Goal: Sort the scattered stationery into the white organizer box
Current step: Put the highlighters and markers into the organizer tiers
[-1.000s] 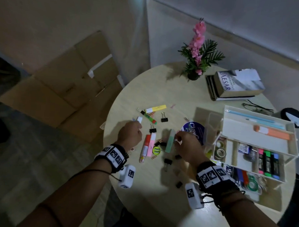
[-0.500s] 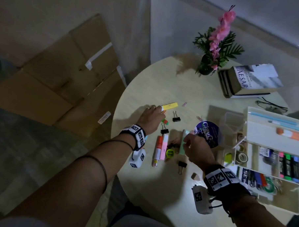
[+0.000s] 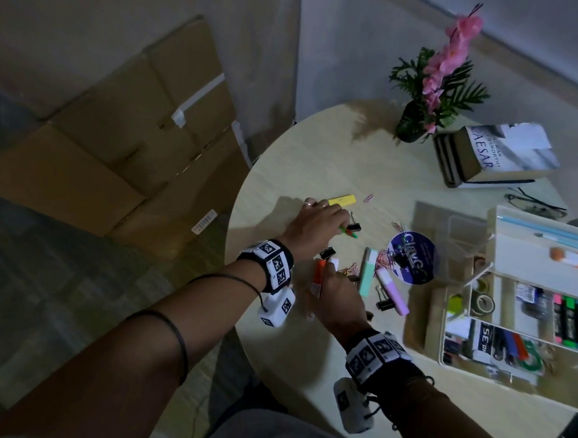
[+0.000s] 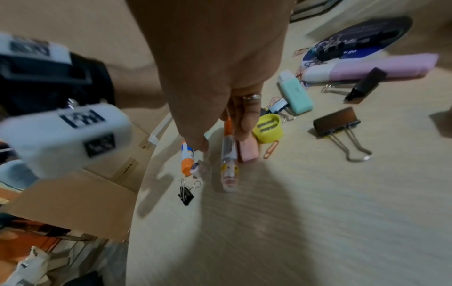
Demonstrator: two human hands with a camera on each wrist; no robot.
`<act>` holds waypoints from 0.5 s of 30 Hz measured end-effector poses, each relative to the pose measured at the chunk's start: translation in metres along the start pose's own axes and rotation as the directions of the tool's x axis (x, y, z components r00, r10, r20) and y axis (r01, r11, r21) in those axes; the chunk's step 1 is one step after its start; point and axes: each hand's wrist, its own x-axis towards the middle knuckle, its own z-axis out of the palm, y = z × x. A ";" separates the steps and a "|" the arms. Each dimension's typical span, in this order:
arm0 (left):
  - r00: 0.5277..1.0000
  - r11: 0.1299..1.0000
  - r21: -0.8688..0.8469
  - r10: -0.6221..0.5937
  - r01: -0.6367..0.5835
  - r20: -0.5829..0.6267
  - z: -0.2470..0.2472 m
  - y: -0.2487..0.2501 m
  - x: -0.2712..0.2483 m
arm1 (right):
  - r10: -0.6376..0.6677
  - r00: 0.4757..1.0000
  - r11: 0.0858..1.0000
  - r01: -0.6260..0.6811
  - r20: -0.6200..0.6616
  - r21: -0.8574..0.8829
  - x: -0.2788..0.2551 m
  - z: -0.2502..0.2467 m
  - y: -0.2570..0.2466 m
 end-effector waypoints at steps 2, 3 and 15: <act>0.999 0.989 -0.147 -0.014 0.008 -0.039 -0.015 0.012 0.001 | -0.024 0.999 0.999 0.023 -0.028 -0.037 0.001 0.008 -0.005; 0.998 0.972 -0.234 -0.029 0.016 -0.053 -0.025 0.017 0.001 | 0.015 0.999 0.999 -0.017 -0.033 -0.041 0.004 0.013 -0.005; 0.971 0.865 -0.492 -0.190 0.098 -0.142 -0.121 0.031 -0.009 | 0.093 0.995 0.990 -0.088 0.045 -0.109 0.004 0.025 -0.017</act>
